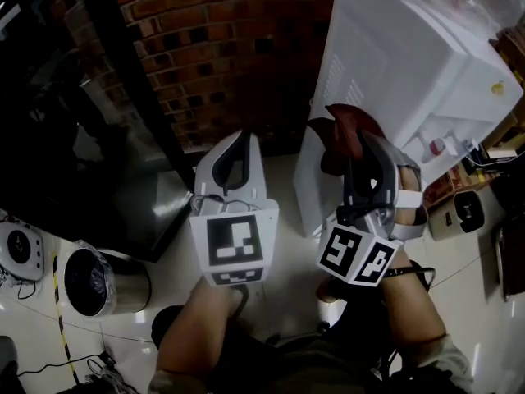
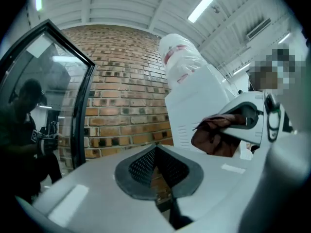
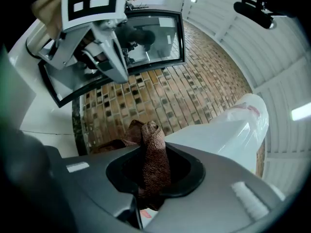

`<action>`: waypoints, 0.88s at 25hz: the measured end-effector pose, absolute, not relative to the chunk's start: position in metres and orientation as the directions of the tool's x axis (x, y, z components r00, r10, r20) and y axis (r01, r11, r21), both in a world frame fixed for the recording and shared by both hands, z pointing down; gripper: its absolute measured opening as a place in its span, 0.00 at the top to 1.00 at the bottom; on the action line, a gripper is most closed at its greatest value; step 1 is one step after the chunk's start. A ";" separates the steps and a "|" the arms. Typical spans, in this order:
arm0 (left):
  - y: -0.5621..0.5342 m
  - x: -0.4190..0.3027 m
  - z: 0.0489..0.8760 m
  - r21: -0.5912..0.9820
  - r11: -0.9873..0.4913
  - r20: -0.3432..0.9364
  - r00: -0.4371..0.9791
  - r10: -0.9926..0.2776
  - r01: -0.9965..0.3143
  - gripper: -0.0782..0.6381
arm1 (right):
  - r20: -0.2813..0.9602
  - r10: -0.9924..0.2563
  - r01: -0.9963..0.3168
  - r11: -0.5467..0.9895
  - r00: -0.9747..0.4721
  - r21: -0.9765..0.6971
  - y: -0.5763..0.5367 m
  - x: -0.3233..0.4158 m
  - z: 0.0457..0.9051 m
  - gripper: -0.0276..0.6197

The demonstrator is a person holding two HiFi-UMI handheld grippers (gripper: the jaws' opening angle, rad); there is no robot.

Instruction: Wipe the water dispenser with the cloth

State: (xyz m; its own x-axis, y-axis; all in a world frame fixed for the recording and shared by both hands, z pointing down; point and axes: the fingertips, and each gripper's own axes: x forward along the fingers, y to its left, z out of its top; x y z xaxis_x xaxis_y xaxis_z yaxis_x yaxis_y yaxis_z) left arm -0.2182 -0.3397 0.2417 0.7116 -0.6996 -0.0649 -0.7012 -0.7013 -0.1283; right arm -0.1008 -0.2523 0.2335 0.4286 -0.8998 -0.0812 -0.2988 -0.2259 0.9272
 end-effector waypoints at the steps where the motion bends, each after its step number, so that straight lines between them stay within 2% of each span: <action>1: -0.339 -0.217 0.246 -0.127 -0.705 -0.057 0.715 -0.697 -0.698 0.89 | -0.072 -0.900 -0.305 -0.220 0.429 0.927 -0.252 -0.101 0.245 0.83; 7: -0.335 -0.207 0.283 -0.119 -0.732 0.013 0.736 -0.677 -0.671 0.89 | -0.009 -0.899 -0.421 -0.214 0.437 0.881 -0.247 -0.099 0.309 0.83; 12: -0.335 -0.210 0.310 -0.128 -0.735 0.068 0.733 -0.677 -0.666 0.89 | 0.091 -0.888 -0.519 -0.178 0.451 0.836 -0.246 -0.098 0.380 0.83; 22: -0.337 -0.219 0.337 -0.144 -0.726 0.125 0.715 -0.688 -0.673 0.89 | 0.274 -0.826 -0.601 -0.095 0.492 0.794 -0.242 -0.093 0.551 0.83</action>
State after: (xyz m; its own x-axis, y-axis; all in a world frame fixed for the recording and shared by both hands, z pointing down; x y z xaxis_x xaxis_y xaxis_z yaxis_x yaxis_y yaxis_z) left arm -0.2187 -0.3366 0.3375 0.7149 -0.6879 0.1253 -0.6730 -0.7256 -0.1438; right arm -0.0935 -0.2418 0.5510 0.4923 -0.8262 0.2739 -0.6009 -0.0949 0.7937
